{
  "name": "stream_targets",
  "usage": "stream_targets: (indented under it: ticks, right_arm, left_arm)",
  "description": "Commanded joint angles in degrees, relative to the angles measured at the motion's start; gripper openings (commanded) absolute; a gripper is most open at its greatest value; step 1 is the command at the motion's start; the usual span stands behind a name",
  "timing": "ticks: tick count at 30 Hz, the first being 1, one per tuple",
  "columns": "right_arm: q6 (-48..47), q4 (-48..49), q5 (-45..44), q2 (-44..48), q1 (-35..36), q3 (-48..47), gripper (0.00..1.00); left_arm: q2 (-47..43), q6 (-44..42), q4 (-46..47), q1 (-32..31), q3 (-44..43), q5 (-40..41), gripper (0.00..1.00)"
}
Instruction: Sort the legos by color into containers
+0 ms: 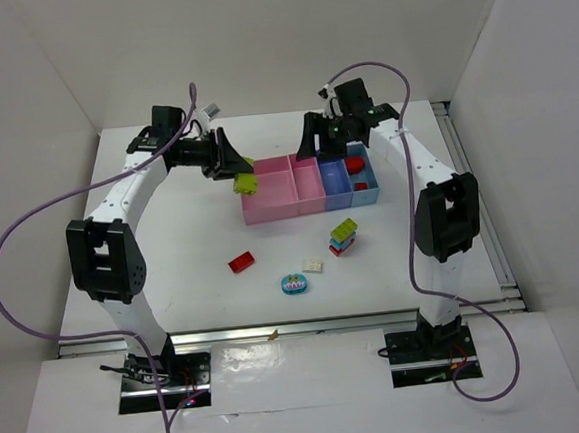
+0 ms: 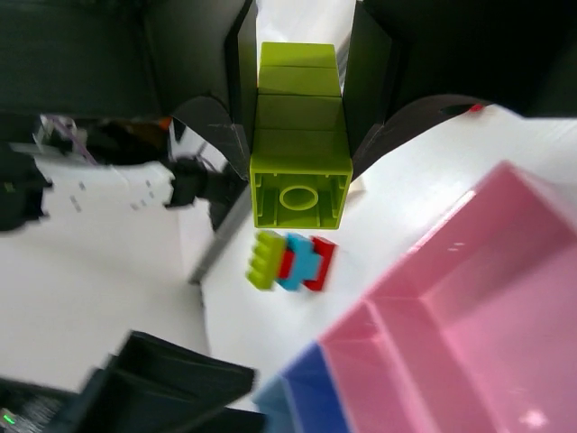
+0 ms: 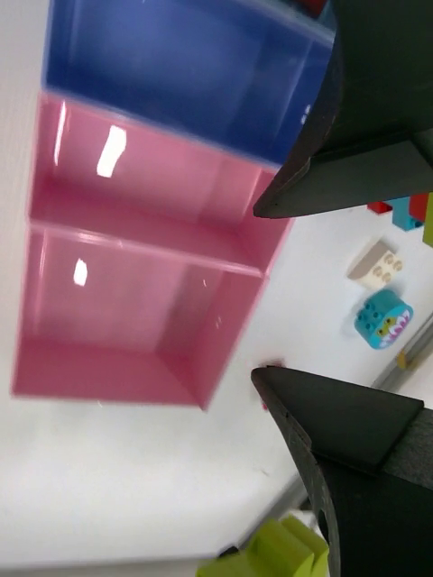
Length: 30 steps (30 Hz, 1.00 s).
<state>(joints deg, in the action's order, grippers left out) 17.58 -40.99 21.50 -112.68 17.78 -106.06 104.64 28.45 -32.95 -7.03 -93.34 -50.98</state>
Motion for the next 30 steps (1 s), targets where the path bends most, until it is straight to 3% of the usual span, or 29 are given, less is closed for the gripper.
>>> stream_targets:
  ticks: [1,6,8,11,15,23,30]
  right_arm:
    - [-0.89,6.43,12.49,5.44,-0.47,4.17,0.74]
    - [4.47,18.91,20.75,14.24,-0.47,16.41,0.72]
    - [5.61,21.21,27.16,14.86,0.06,18.16,0.72]
    - [7.81,26.65,29.56,16.26,0.06,22.02,0.74]
    - [10.44,32.10,32.28,19.95,0.06,24.66,0.74]
    - [15.55,44.05,40.10,21.63,0.06,27.22,0.76]
    - [15.11,44.33,45.92,17.76,1.20,26.43,0.81]
  left_arm:
    - [-2.77,-3.38,4.38,-1.75,1.05,-13.34,0.00]
    - [-1.64,-7.87,1.32,-5.53,0.27,-21.25,0.00]
    - [-1.10,-13.31,-2.45,-7.29,-3.15,-21.26,0.00]
    - [0.21,-18.77,-8.26,-7.82,-5.80,-21.26,0.00]
    - [0.74,-24.48,-12.75,-7.83,-6.33,-21.26,0.00]
    - [1.80,-27.47,-12.75,-7.83,-5.71,-24.34,0.00]
    - [2.32,-28.71,-13.98,-7.83,-6.23,-24.87,0.00]
